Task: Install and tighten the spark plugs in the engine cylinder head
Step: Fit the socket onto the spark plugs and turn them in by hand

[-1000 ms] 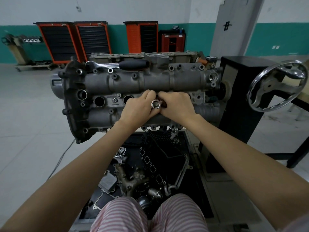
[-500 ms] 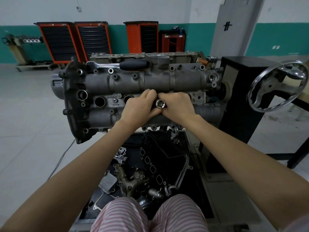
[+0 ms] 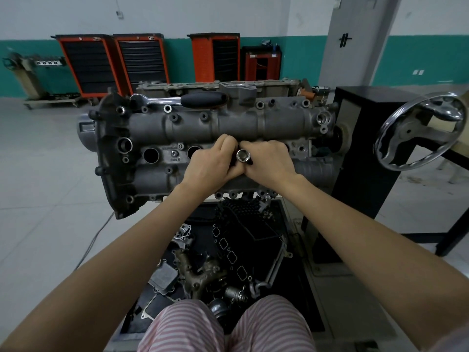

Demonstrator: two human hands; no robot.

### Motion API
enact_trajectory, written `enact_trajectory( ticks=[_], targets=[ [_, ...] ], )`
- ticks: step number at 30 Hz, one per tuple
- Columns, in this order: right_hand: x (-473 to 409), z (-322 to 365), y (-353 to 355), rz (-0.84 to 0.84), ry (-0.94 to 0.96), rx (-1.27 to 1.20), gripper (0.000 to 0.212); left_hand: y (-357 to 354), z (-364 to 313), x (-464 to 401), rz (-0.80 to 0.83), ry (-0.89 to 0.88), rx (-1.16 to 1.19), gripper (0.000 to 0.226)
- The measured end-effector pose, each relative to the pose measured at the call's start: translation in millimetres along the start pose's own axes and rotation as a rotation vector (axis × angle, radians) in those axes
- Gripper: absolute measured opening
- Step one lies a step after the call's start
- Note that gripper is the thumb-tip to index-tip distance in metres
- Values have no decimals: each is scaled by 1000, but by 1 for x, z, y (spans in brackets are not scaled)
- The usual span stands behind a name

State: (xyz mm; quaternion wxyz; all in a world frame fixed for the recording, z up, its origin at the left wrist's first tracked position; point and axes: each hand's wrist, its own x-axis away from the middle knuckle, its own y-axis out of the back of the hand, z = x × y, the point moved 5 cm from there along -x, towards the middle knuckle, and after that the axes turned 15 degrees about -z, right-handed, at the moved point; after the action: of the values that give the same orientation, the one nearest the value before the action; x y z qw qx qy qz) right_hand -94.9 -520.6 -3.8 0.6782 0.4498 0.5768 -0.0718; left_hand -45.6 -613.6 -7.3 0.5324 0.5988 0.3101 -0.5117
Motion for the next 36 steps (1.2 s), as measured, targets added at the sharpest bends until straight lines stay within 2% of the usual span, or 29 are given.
enact_trajectory(
  ticks=[5,9,15,21,25,29,32,36],
  targets=[
    [1,-1,4,-77,-34,-68,10,-2,3,2,3,-35,-30,36],
    [1,-1,-1,-7,-29,-31,13,-2,2,2,13,-42,-38,33],
    [1,0,-1,-19,-7,-38,19,-1,1,1,37,-10,-34,31],
    [0,0,1,-5,-1,-58,8,0,0,0,-4,-2,-29,37],
    [0,3,10,-120,-11,-118,20,-1,2,2,-1,-26,-32,35],
    [0,1,5,-53,-26,-60,13,-2,1,2,18,-31,-24,33],
    [0,-1,2,-37,-32,-43,18,-1,1,2,24,0,3,34],
    [0,2,10,-122,-4,-58,17,0,0,1,18,8,15,36]
  ],
)
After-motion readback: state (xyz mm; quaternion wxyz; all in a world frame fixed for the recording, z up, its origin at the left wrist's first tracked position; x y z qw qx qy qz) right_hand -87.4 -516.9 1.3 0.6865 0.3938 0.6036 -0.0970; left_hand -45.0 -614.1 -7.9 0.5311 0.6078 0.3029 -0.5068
